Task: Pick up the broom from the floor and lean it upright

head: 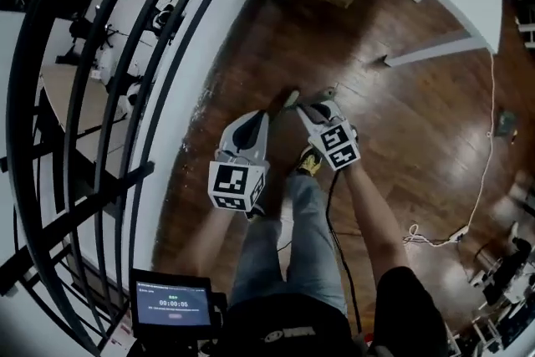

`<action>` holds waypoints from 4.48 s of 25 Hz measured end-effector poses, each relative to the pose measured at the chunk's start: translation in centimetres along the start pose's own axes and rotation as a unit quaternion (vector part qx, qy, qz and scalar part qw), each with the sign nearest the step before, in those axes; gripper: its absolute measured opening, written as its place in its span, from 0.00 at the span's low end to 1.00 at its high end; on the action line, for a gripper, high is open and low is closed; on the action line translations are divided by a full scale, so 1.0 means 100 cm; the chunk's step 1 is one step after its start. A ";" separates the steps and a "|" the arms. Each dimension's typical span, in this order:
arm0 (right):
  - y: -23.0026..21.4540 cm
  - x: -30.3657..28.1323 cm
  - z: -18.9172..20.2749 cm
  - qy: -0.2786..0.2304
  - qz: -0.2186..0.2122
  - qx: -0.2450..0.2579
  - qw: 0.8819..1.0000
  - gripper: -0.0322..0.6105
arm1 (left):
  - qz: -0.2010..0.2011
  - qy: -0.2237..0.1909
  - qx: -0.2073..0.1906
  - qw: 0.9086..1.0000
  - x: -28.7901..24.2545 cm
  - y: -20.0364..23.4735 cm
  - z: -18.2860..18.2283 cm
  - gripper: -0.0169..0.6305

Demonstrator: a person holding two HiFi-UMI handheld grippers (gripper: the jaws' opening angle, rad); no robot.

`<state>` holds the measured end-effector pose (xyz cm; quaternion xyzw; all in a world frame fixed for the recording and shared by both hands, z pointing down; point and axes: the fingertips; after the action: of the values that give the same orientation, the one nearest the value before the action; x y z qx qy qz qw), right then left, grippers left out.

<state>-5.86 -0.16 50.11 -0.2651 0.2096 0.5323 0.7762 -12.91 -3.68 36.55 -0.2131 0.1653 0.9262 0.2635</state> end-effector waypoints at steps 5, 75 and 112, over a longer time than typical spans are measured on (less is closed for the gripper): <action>-0.095 0.026 -0.014 -0.030 0.038 -0.095 0.994 0.18 | 0.068 -0.016 -0.080 0.994 -0.131 -0.067 -0.059 0.05; -0.346 0.039 -0.105 -0.143 0.200 -0.080 0.966 0.31 | 0.224 -0.019 -0.147 0.963 -0.336 -0.136 -0.120 0.05; -0.360 0.056 -0.104 -0.161 0.235 -0.106 0.953 0.19 | 0.214 -0.003 -0.139 0.967 -0.334 -0.132 -0.112 0.05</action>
<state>29.37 -13.26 45.42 -0.1993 0.0804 0.7548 0.6198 23.65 -11.73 40.52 -0.2049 0.0757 0.9755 0.0275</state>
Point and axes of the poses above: the fingertips, and each gripper's own axes: x backward along the fingers, y to its left, z out of its underside, and after that the axes turned 3 degrees about -z, right-handed
